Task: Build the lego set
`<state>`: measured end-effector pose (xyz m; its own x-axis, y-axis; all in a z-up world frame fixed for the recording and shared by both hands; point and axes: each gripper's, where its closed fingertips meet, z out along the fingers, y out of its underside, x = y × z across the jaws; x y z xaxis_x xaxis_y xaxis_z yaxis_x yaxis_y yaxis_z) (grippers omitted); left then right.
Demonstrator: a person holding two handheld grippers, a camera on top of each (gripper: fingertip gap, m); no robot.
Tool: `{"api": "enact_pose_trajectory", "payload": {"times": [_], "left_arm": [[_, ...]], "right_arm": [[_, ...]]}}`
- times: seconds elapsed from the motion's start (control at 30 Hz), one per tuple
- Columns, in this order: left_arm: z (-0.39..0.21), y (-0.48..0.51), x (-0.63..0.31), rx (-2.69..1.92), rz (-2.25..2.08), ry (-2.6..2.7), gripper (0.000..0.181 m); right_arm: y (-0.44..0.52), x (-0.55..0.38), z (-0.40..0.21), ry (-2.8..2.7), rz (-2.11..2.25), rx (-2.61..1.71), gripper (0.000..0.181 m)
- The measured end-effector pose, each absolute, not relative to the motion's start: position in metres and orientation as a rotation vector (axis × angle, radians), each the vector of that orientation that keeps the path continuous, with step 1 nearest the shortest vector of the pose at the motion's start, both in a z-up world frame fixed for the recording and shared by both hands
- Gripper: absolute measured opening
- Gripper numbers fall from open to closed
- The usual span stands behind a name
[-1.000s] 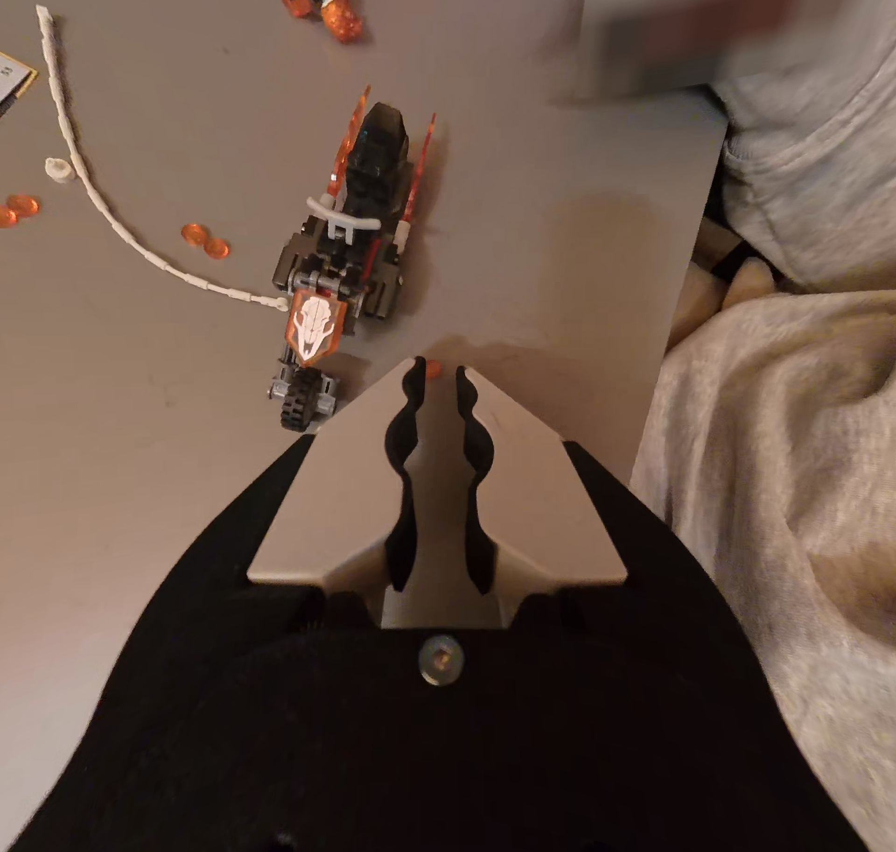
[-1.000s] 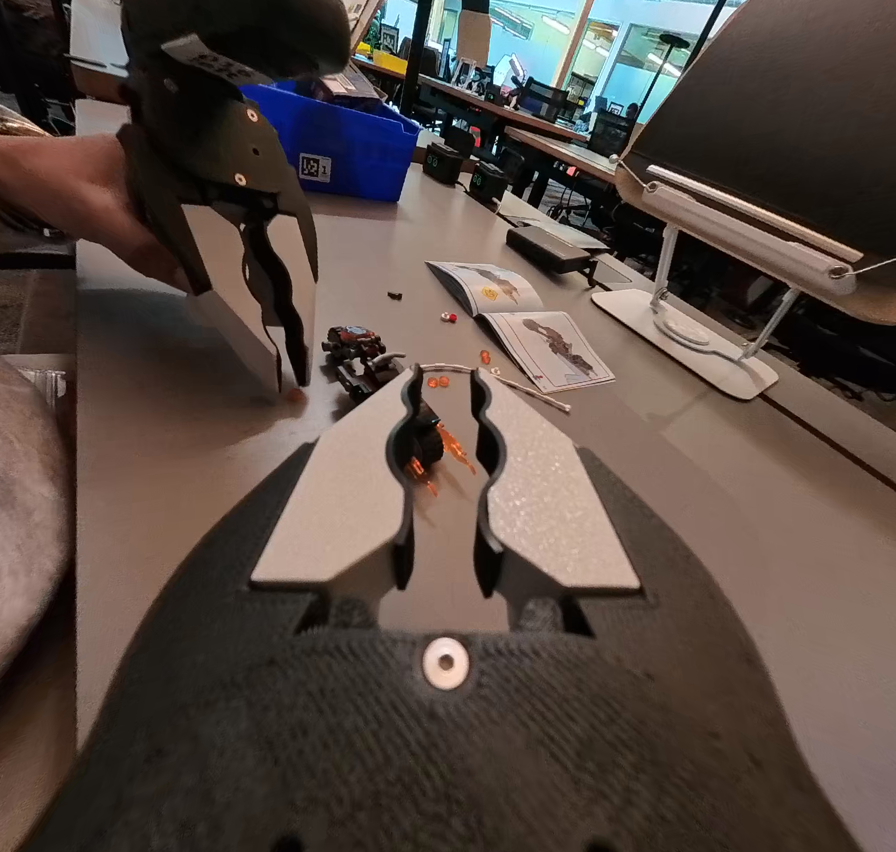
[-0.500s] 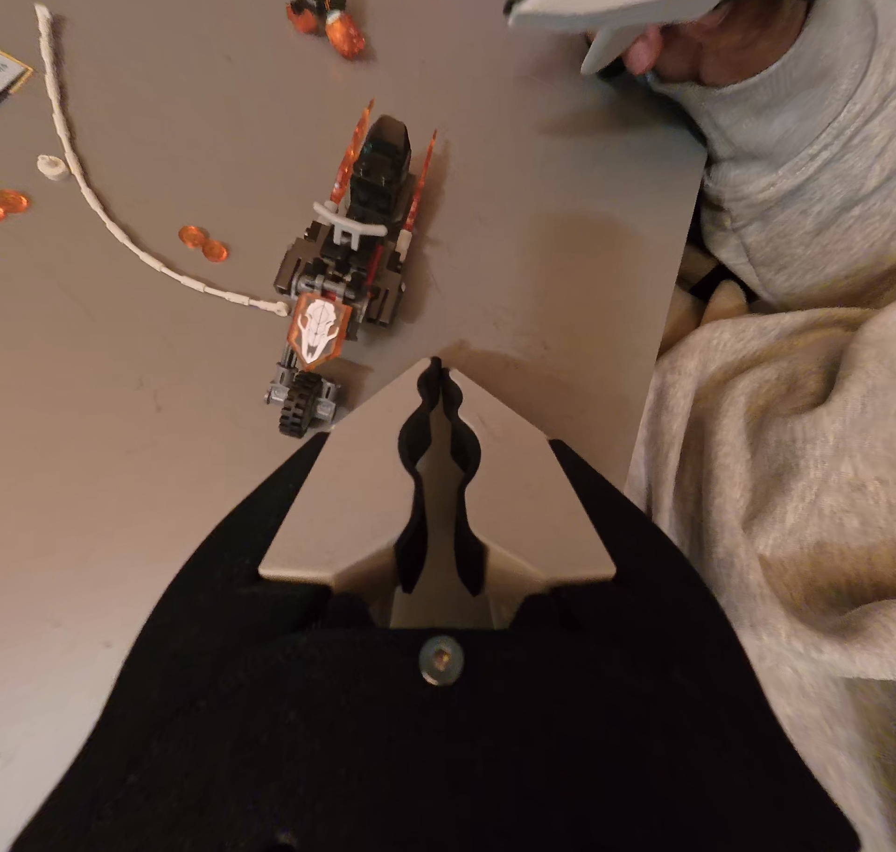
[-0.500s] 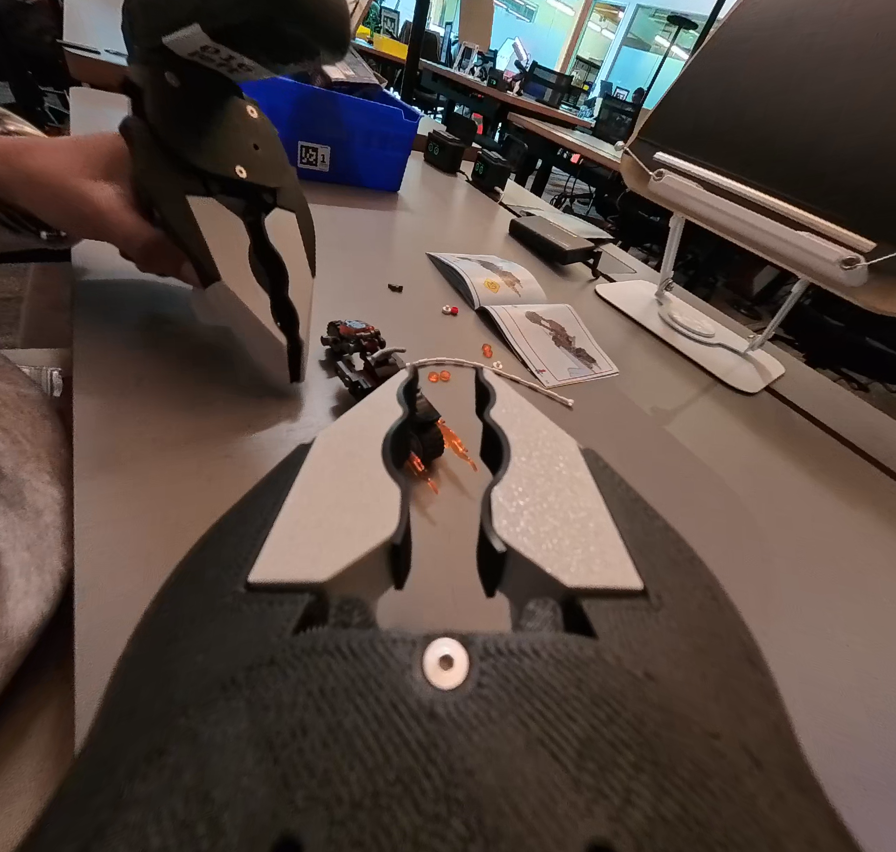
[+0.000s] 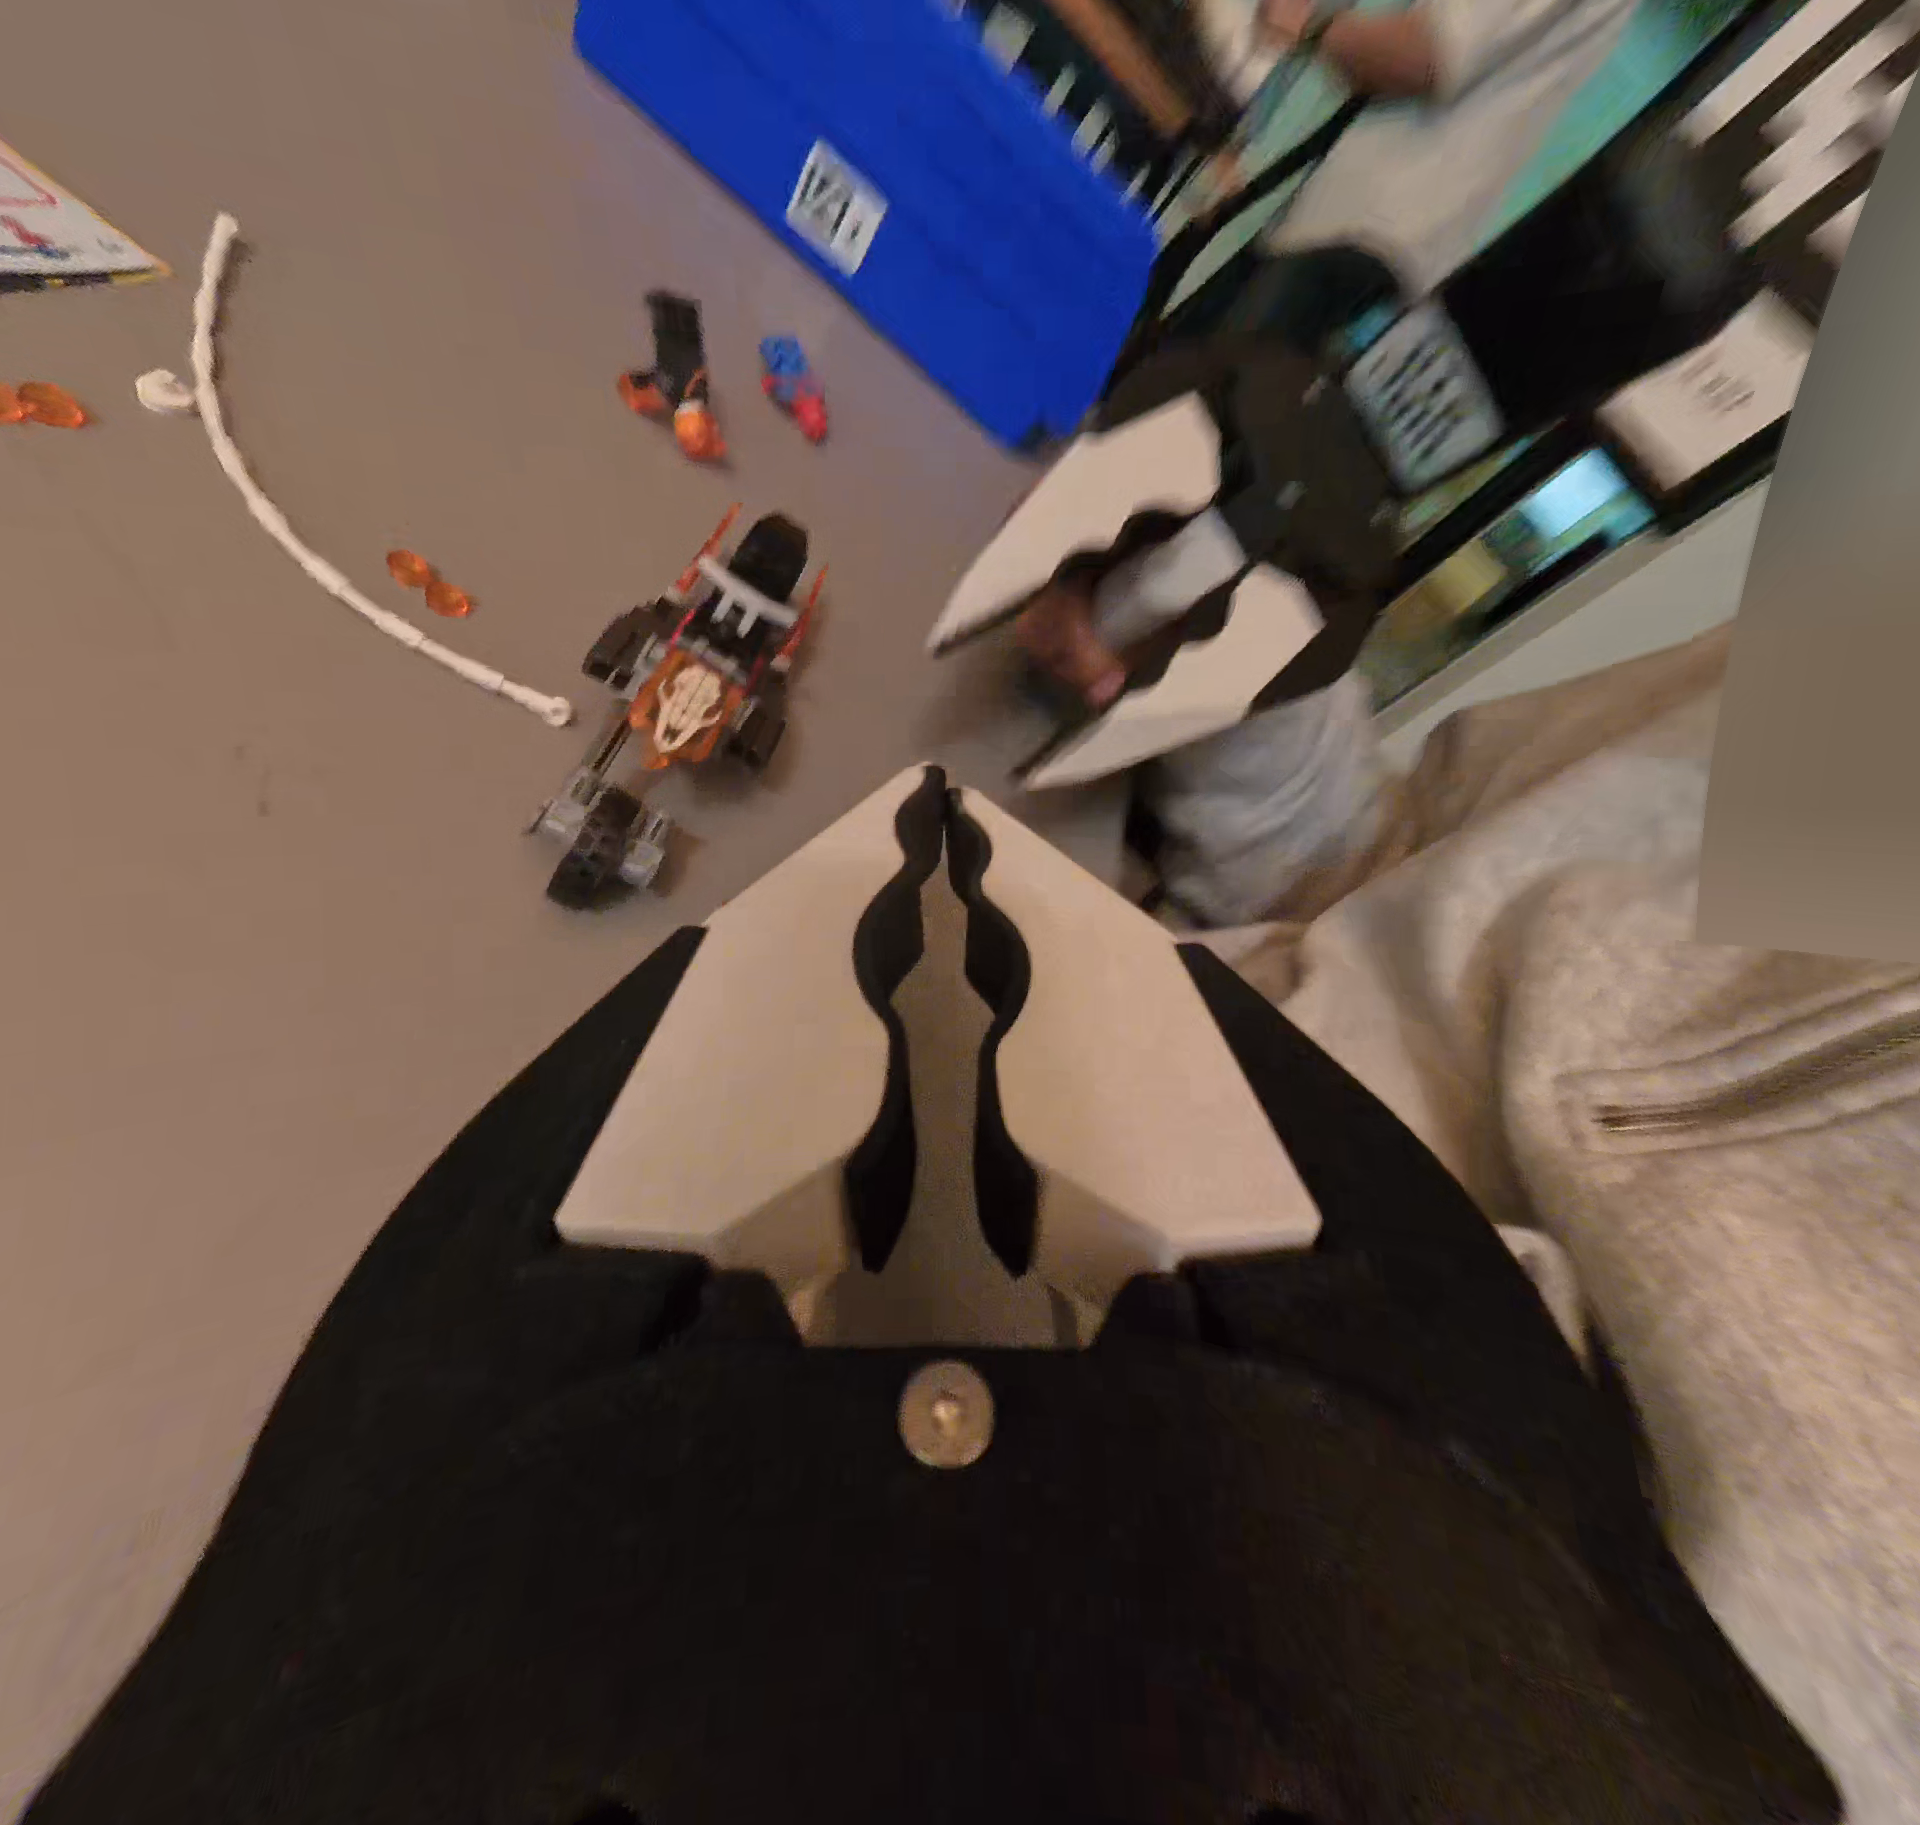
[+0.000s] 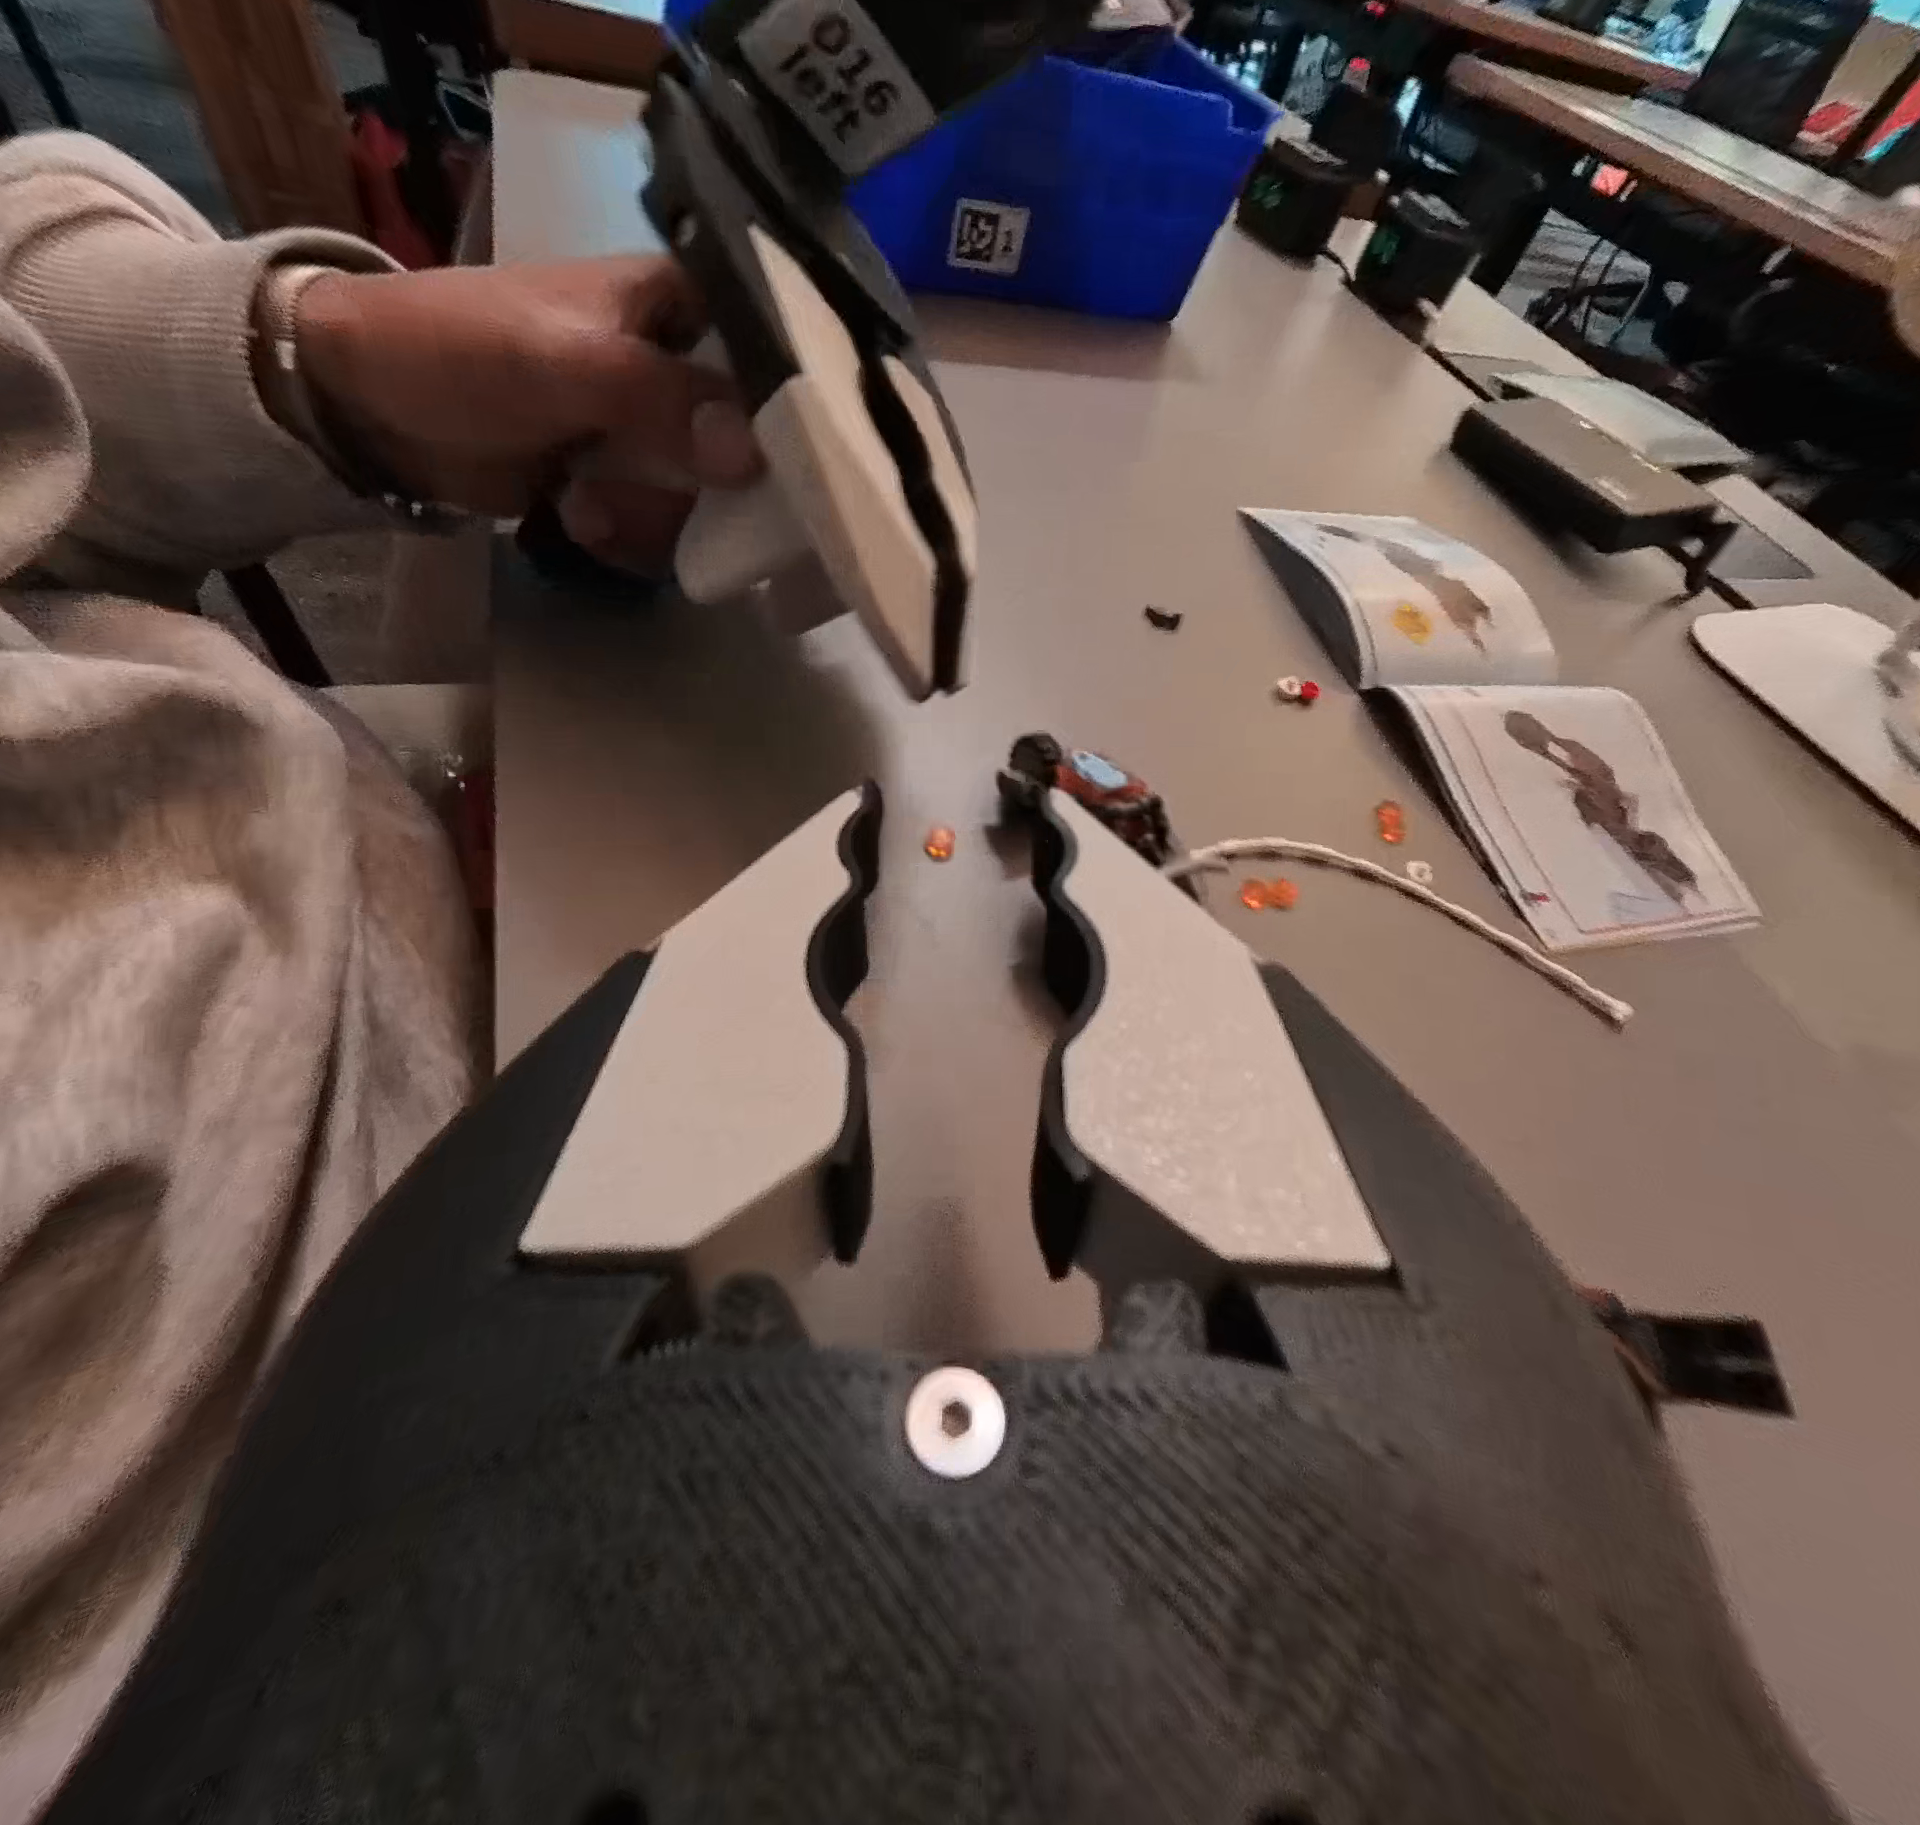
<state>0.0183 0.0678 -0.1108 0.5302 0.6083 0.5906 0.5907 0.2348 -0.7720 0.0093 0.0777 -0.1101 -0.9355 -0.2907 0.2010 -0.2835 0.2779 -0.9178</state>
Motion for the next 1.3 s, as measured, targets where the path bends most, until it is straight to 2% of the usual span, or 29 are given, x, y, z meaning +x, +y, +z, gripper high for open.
{"api": "enact_pose_trajectory", "payload": {"times": [0.23, 0.4, 0.53, 0.7, 1.1, 1.3], "left_arm": [[-0.07, 0.051, 0.022, -0.987, -0.23, -0.974, 0.0], [-0.101, 0.054, 0.019, -1.244, -0.106, -1.141, 0.0], [-0.143, 0.052, 0.015, -1.58, 0.104, -1.372, 0.016], [-0.16, 0.052, 0.013, -1.773, 0.278, -1.457, 0.018], [-0.173, 0.053, 0.009, -1.871, 0.363, -1.493, 0.005], [-0.148, 0.058, 0.003, -1.632, 0.247, -1.4, 0.005]], "right_arm": [[0.065, 0.023, -0.087, 2.385, -2.059, -0.538, 0.02], [0.069, 0.008, -0.112, 2.586, -1.874, -0.537, 0.023], [0.072, 0.003, -0.11, 2.581, -1.895, -0.504, 0.023], [0.079, -0.007, -0.11, 2.612, -1.91, -0.472, 0.022], [0.087, -0.018, -0.108, 2.627, -1.936, -0.426, 0.021], [0.092, -0.035, -0.109, 2.733, -1.919, -0.45, 0.023]]}}
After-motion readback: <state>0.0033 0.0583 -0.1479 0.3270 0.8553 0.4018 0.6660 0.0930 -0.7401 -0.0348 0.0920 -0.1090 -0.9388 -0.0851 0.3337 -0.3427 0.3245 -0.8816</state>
